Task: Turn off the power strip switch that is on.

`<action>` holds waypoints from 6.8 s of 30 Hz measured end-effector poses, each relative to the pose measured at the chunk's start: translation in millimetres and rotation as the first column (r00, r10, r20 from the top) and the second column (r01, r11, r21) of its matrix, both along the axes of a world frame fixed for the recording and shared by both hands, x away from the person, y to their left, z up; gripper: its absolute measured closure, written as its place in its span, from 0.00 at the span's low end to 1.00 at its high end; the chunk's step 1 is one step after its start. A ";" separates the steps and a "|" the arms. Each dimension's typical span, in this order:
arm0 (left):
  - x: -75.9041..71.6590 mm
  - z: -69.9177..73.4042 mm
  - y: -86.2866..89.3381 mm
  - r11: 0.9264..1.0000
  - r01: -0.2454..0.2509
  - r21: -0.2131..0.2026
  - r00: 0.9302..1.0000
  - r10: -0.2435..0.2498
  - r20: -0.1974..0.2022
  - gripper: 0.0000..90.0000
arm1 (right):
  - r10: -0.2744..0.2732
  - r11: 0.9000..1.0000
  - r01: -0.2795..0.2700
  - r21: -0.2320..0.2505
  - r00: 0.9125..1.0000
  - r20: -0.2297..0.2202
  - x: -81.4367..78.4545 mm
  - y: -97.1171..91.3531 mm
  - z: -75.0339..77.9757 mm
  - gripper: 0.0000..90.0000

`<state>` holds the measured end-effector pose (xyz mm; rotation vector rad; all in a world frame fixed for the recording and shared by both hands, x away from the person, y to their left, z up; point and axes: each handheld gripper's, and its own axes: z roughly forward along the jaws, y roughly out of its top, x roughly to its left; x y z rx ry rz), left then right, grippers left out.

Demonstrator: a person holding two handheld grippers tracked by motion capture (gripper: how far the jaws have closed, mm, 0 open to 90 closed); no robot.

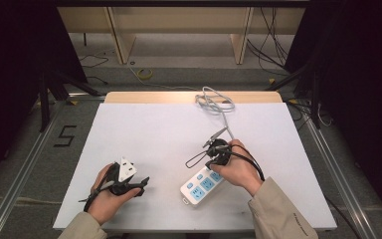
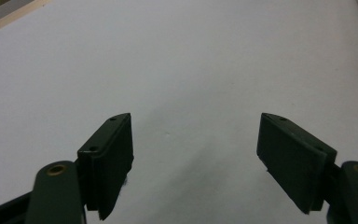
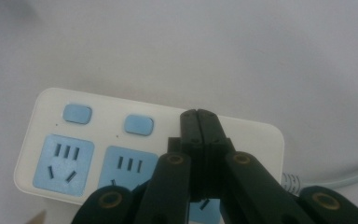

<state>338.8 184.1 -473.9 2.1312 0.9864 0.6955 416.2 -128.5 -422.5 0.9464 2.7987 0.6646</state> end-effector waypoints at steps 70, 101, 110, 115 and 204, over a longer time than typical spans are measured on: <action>0.7 0.3 1.2 1.000 0.005 0.000 1.000 -0.005 -0.004 0.30 | -0.028 0.998 0.028 -0.061 1.000 -0.002 6.4 10.8 -12.5 1.00; 0.9 -0.5 0.8 1.000 0.006 -0.002 1.000 -0.006 -0.007 0.30 | -0.041 0.997 0.041 -0.067 0.999 -0.003 5.3 11.1 -13.5 1.00; 0.8 -0.6 0.4 1.000 0.007 -0.001 1.000 -0.007 -0.009 0.30 | -0.045 0.997 0.044 -0.057 0.999 -0.004 5.4 9.5 -13.7 1.00; 0.8 -0.8 0.5 1.000 0.008 0.000 1.000 -0.008 -0.010 0.30 | -0.047 0.997 0.047 -0.053 0.999 -0.006 5.8 9.0 -13.7 1.00; 1.7 -1.3 2.1 1.000 -0.003 0.007 1.000 0.003 -0.011 0.30 | -0.250 0.964 0.239 0.115 0.964 0.095 -22.9 -99.1 -16.8 0.64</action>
